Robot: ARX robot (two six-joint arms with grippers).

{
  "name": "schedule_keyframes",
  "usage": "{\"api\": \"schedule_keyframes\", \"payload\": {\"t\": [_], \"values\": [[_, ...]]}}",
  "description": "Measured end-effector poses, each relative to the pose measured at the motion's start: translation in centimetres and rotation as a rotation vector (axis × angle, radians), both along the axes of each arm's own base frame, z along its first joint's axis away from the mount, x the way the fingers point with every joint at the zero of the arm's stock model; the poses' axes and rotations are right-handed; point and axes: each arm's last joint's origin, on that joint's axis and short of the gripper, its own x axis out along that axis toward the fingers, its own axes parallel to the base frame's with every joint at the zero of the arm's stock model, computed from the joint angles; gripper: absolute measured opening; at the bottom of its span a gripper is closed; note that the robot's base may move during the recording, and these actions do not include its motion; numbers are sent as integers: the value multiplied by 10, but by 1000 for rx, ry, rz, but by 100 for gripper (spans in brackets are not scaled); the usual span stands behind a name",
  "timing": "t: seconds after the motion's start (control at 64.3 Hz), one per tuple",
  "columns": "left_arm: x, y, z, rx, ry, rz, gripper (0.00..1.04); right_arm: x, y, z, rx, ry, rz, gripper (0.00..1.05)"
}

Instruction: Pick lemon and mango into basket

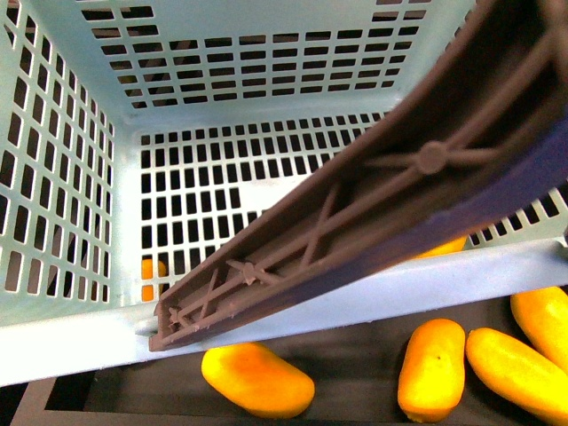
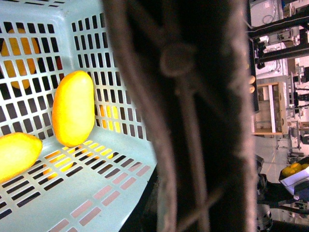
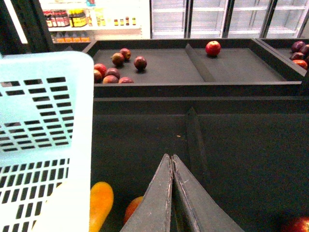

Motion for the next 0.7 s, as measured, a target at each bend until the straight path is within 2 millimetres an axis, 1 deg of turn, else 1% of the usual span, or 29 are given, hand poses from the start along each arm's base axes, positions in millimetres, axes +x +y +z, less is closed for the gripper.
{"api": "schedule_keyframes", "payload": {"t": [0.311, 0.7], "values": [[0, 0, 0, 1, 0, 3, 5, -16, 0, -11, 0, 2, -1, 2], [0, 0, 0, 0, 1, 1, 5, -28, 0, -21, 0, -13, -1, 2]]}}
